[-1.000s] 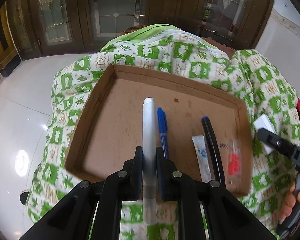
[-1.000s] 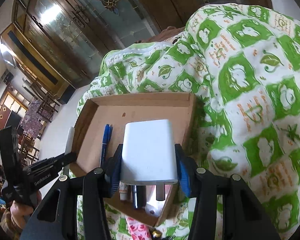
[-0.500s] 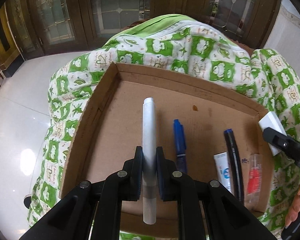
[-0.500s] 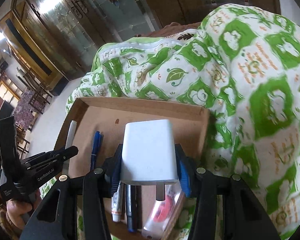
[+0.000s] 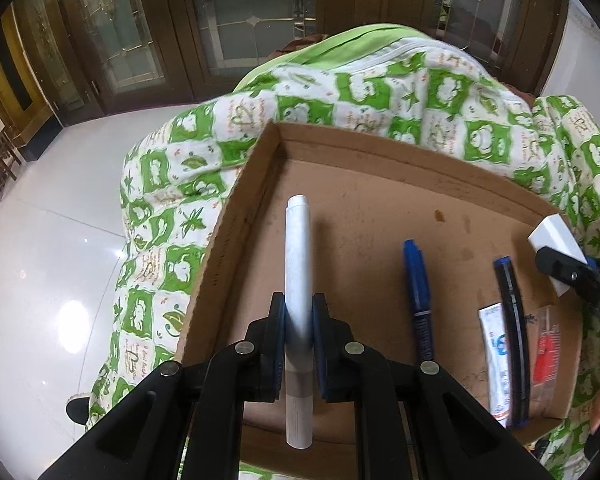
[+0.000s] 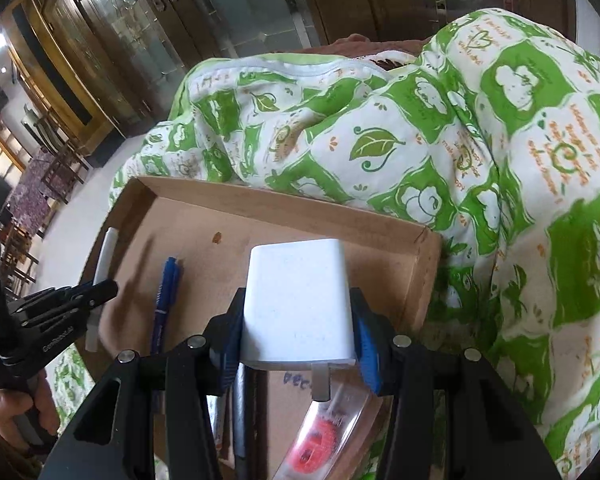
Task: Organize rigid objects
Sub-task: 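Open the left tool to drop the white pen while the right tool releases the charger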
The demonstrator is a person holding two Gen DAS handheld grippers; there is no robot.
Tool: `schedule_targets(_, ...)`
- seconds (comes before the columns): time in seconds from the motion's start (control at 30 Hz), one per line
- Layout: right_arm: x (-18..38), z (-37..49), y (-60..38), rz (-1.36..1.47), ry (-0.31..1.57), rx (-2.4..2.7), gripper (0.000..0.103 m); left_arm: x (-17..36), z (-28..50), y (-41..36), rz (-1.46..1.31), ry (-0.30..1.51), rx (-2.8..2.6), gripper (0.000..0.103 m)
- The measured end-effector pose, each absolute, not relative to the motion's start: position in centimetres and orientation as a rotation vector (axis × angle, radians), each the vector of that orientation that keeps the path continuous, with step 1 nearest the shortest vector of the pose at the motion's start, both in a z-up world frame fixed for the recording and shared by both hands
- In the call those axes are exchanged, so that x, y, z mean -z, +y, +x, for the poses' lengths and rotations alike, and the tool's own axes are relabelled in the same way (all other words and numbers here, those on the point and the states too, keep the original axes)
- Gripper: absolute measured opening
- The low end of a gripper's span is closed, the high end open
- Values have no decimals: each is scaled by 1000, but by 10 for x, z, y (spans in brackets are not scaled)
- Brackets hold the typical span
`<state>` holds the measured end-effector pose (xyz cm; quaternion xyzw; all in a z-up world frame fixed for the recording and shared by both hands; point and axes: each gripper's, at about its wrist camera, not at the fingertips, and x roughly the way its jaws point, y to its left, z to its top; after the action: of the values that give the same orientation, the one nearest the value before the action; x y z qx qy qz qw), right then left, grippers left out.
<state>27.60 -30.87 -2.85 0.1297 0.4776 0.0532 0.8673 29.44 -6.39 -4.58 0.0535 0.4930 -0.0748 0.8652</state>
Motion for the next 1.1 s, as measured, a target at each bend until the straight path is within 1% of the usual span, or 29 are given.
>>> schedule_targets(0.27, 42, 294, -312, 275, 996, -75, 47, 61, 298, -57, 106, 1025, 137, 12)
schedule_targets(0.8, 47, 297, -302, 205, 973, -52, 47, 61, 298, -54, 148, 980, 86, 13)
schedule_targets(0.83, 47, 297, -302, 209, 971, -51, 47, 61, 297, -54, 151, 978, 79, 17)
schedule_targets(0.87, 47, 296, -302, 213, 968, -49, 47, 61, 297, -54, 153, 977, 72, 23)
schedule_targets(0.9, 46, 296, -302, 215, 966, -49, 48, 61, 296, -55, 151, 977, 71, 24)
schedule_targets(1.0, 46, 294, -303, 219, 963, -51, 48, 60, 295, -56, 142, 987, 85, 33)
schedule_targets(1.07, 45, 293, -307, 247, 955, -56, 50, 58, 292, -60, 149, 984, 92, 44)
schedule_targets(1.1, 44, 292, -310, 264, 948, -62, 52, 56, 289, -62, 153, 981, 96, 48)
